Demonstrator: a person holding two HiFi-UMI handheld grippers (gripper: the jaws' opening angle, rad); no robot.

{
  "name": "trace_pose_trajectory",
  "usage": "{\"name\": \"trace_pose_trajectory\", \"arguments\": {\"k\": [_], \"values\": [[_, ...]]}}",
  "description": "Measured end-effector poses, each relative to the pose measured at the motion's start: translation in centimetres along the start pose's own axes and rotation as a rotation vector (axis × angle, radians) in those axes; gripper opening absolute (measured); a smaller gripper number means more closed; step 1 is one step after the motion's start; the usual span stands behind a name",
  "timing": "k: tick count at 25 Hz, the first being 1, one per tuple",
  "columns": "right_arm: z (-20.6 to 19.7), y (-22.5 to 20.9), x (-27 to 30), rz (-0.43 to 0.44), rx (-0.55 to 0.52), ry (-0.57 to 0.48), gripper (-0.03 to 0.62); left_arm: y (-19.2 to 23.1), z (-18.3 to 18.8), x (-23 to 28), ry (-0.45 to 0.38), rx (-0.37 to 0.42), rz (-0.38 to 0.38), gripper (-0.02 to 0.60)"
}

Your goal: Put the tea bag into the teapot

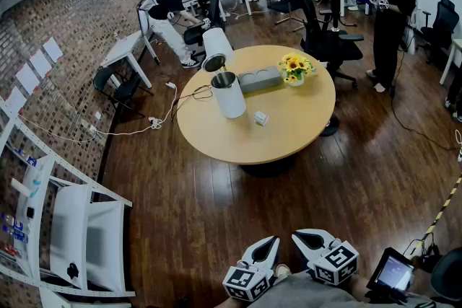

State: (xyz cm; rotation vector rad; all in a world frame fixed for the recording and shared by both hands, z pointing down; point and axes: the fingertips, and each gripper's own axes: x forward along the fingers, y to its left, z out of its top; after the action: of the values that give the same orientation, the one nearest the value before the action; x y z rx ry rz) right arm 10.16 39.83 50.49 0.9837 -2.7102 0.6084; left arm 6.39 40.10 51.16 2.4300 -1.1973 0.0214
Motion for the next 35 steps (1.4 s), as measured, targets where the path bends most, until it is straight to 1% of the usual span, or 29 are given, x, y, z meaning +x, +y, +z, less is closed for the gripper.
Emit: {"name": "trace_pose_trajectory", "arguments": {"k": [6,11,14,18,23,27,31,35], "values": [[0.8,-0.2,2.5,0.005,-0.008,0.0,0.008,2.3,0.5,0.1,-0.002,-0.009,0.012,0.0],[1.8,-2.6,5.4,0.025,0.001,0.007,0.008,5.2,1.7,2.4,-0.002,-0.015,0.043,0.0],[3.1,-5.2,7.8,0.038,0.002,0.001,0.008,7.6,2.6,5.0,0.005,-0.01,0.063,0.0],[5.4,-9.7,10.9,0.062,0.004,-0.001,0.008,10.7,4.4,10.0,0.007,-0.009,0.089,0.0],[9.6,-16.3,14.0,0.084,0.009,-0.007,0.008,13.5,8.0,17.5,0.006,-0.008,0.11,0.0],[12.9,-20.9,15.9,0.09,0.011,-0.014,0.008,15.2,10.9,22.4,0.002,-0.002,0.121,0.0],[15.4,-24.0,18.0,0.11,0.004,-0.019,0.008,16.9,13.3,25.6,-0.014,0.002,0.145,0.0],[17.0,-26.6,19.6,0.123,0.013,-0.016,0.008,18.1,14.7,28.3,-0.012,-0.004,0.162,0.0]]}}
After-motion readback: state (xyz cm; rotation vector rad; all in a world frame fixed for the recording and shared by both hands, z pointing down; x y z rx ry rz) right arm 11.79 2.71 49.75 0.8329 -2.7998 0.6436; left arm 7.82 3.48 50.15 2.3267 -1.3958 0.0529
